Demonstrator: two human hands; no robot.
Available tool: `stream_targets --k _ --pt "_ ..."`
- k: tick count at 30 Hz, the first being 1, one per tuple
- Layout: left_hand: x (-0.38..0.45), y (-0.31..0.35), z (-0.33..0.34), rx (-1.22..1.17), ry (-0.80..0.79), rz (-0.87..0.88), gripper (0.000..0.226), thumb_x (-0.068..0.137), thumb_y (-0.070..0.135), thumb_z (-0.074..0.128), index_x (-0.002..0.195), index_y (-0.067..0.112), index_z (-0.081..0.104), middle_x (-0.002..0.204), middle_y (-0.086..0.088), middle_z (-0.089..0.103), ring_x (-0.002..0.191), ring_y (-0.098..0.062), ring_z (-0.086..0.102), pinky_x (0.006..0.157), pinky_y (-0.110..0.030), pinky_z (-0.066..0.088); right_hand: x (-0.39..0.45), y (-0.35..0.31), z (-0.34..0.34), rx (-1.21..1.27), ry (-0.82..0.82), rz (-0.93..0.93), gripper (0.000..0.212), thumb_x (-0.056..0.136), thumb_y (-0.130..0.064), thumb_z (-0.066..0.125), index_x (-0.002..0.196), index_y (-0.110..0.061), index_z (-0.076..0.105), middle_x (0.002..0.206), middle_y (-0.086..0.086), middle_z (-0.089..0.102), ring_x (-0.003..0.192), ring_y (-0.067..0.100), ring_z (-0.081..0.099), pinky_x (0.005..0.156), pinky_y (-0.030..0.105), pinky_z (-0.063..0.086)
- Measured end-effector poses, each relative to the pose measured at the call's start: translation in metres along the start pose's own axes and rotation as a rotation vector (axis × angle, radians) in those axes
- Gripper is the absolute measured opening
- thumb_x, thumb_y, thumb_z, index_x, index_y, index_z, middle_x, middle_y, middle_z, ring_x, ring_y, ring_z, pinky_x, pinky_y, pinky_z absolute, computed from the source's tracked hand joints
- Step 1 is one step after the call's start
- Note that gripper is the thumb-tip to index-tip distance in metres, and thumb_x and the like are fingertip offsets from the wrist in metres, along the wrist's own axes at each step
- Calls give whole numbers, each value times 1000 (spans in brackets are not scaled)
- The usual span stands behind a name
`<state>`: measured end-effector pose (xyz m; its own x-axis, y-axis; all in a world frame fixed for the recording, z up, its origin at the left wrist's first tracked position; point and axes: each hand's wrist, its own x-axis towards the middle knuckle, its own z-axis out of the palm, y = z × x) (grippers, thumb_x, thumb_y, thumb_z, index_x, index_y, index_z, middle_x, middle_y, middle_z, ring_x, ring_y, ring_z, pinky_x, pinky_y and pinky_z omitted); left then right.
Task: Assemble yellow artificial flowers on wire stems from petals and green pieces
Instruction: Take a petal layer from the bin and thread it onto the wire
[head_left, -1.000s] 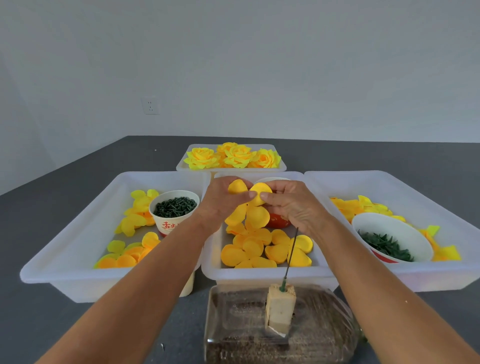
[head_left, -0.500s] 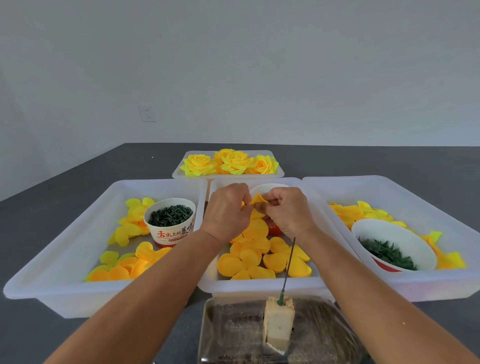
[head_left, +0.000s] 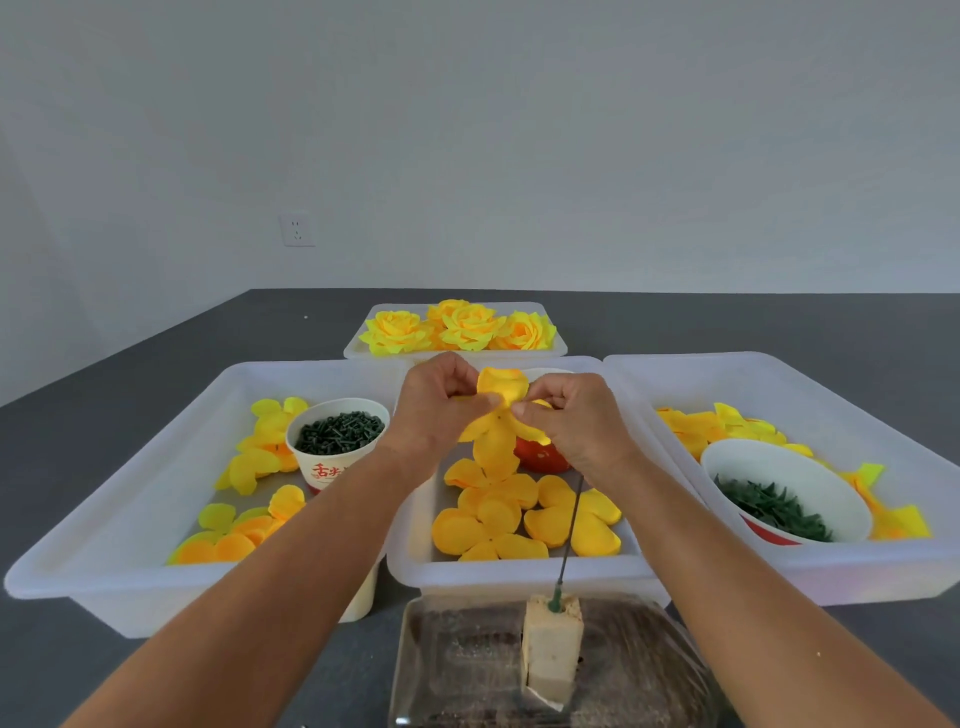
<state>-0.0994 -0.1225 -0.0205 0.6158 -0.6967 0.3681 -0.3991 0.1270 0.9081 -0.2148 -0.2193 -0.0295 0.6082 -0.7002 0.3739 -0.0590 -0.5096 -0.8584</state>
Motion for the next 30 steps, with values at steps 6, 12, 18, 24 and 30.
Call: stream_targets --k 6,12,18,24,30 --pt "-1 2 0 -68 50 19 28 79 -11 62 82 15 52 71 -3 55 65 -15 49 57 -25 42 1 -2 -2 312 44 126 13 78 -10 74 87 -17 68 92 2 72 82 8 67 76 23 55" --pt "-4 7 1 -176 -73 -110 22 80 -4 66 93 13 64 85 -7 65 78 -19 60 71 -32 49 0 -6 -5 369 -103 133 8 85 -4 64 88 -9 70 82 4 72 78 15 68 72 27 56" --pt "-4 4 -3 -95 -2 -118 15 73 4 77 82 -1 66 77 -12 61 70 -18 54 64 -30 44 -2 -5 -3 220 -109 -12 11 86 -3 63 91 -9 71 89 11 72 85 23 69 80 32 57" --pt "-5 2 5 214 14 97 14 73 8 76 68 13 64 64 6 54 61 -6 47 55 -15 37 -1 1 -1 155 10 87 9 78 -10 74 73 -15 69 75 8 73 68 21 71 66 35 58" --pt "-3 5 1 -107 -28 -121 16 80 6 70 68 14 63 66 -2 56 60 -13 51 47 -18 43 1 -4 0 293 -65 127 9 85 -16 66 78 -12 70 71 0 71 66 11 65 64 23 54"
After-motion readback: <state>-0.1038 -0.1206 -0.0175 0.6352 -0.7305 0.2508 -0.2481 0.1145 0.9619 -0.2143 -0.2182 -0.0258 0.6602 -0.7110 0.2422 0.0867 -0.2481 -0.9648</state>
